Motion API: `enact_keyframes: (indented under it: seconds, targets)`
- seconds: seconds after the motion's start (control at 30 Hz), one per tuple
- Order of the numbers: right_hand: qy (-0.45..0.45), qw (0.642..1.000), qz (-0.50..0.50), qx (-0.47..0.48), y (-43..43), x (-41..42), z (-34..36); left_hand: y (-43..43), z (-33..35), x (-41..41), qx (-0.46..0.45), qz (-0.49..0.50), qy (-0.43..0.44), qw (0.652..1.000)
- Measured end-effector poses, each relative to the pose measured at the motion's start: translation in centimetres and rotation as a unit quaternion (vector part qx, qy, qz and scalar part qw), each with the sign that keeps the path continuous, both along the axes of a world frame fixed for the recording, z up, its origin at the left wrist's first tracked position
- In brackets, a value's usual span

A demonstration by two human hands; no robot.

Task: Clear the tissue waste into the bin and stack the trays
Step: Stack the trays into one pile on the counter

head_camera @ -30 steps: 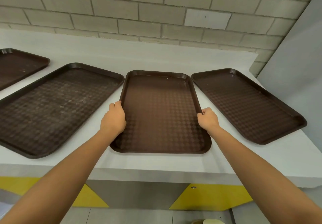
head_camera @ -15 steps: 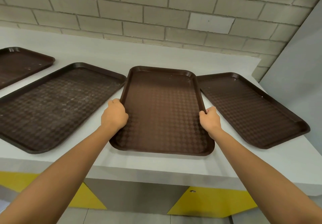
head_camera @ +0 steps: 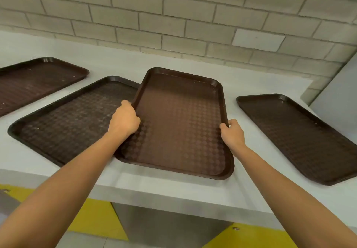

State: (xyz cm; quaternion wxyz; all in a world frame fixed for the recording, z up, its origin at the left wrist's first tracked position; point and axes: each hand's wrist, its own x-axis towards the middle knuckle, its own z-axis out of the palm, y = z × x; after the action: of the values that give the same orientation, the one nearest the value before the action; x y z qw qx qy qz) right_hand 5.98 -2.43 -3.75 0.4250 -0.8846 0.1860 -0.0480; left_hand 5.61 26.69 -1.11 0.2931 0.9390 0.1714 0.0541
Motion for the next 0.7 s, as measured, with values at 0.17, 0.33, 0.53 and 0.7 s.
enact_keyframes:
  seconds: [0.17, 0.33, 0.53, 0.7]
  targets:
    - [-0.026, 0.998, -0.040, 0.038, 6.4, 1.2, 0.6, 6.8, 1.1, 0.9, -0.009, -0.008, -0.007, 1.000]
    - [-0.024, 0.993, -0.061, 0.098, 13.2, 1.2, 0.4, 14.7, 2.1, 2.0, 0.060, -0.041, -0.014, 0.997]
    - [-0.013, 0.995, -0.040, 0.089, 20.2, 0.4, -0.1, 22.2, 1.0, 3.7, 0.082, -0.072, 0.004, 0.994]
    - [-0.015, 0.998, -0.034, 0.050, 23.7, -0.4, -0.5, 26.1, -0.3, 4.7, 0.097, -0.094, -0.010, 0.991]
